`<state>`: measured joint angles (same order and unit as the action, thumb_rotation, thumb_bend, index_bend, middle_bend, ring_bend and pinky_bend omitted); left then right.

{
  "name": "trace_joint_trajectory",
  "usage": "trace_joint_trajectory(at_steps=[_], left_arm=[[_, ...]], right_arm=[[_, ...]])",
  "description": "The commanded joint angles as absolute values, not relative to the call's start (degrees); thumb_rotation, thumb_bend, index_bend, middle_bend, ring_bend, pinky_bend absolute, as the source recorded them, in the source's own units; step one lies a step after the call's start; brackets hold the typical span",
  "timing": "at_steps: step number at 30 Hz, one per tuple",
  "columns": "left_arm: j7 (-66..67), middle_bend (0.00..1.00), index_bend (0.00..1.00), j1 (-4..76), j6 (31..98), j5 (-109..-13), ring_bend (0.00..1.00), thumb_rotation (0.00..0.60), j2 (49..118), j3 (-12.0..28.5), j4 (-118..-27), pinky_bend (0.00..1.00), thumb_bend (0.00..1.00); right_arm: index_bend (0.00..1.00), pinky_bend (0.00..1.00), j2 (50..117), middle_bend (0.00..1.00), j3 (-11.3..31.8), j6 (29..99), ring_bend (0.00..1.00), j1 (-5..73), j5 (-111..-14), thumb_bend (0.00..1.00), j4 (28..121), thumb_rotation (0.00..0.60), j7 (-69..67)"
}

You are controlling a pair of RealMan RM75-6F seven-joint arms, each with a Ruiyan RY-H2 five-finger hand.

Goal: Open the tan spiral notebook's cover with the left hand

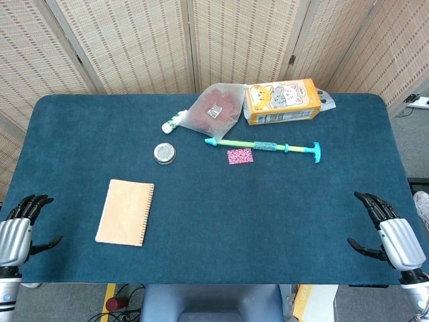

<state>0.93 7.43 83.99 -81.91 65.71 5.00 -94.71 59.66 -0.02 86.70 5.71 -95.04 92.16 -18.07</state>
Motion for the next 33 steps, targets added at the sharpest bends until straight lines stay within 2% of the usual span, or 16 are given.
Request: trace_joint_trajectory(at_steps=[1, 10, 15, 20, 24, 28, 33], left_arm=[[0.9, 0.21, 0.25, 7.5, 83.8, -81.9, 0.15, 0.600, 65.8, 4.9, -94.6, 0.26, 0.17], [0.5, 0.21, 0.25, 8.3, 82.8, -82.8, 0.15, 0.600, 65.8, 4.9, -93.4, 0.26, 0.17], [-3.2, 0.21, 0.25, 11.0, 79.9, -85.2, 0.15, 0.600, 66.0, 4.9, -89.4, 0.26, 0.17], [-11.2, 0.21, 0.26, 16.5, 74.0, -92.8, 0.15, 0.600, 65.9, 2.4, -81.4, 0.26, 0.17], [-15.8, 0.21, 0.26, 20.2, 72.0, -96.2, 0.15, 0.600, 68.4, 1.8, -74.3, 0.26, 0.17], [-20.6, 0.21, 0.27, 23.1, 71.9, -98.8, 0.15, 0.600, 71.7, 1.2, -67.0, 0.26, 0.17], [-23.2, 0.21, 0.27, 25.0, 75.2, -101.6, 0.15, 0.600, 76.6, 0.4, -57.8, 0.26, 0.16]], right_arm=[[0.02, 0.15, 59.7, 0.16, 0.0, 86.5, 0.10, 5.9, -95.0, 0.24, 92.2, 0.600, -18.0], [0.02, 0.15, 59.3, 0.16, 0.1, 86.7, 0.10, 6.0, -95.1, 0.24, 92.7, 0.600, -18.1], [0.02, 0.15, 58.5, 0.16, 0.3, 87.8, 0.10, 5.6, -95.2, 0.24, 93.8, 0.600, -17.0], [0.02, 0.15, 57.5, 0.16, 0.6, 88.6, 0.10, 5.4, -95.4, 0.24, 95.5, 0.600, -15.7], [0.02, 0.15, 57.0, 0.16, 0.5, 88.5, 0.10, 5.4, -95.5, 0.24, 96.5, 0.600, -15.0], [0.02, 0.15, 56.9, 0.16, 0.4, 88.6, 0.10, 5.2, -95.5, 0.24, 97.2, 0.600, -14.3], [0.02, 0.15, 56.6, 0.16, 0.3, 88.8, 0.10, 4.9, -95.4, 0.24, 98.1, 0.600, -13.4]])
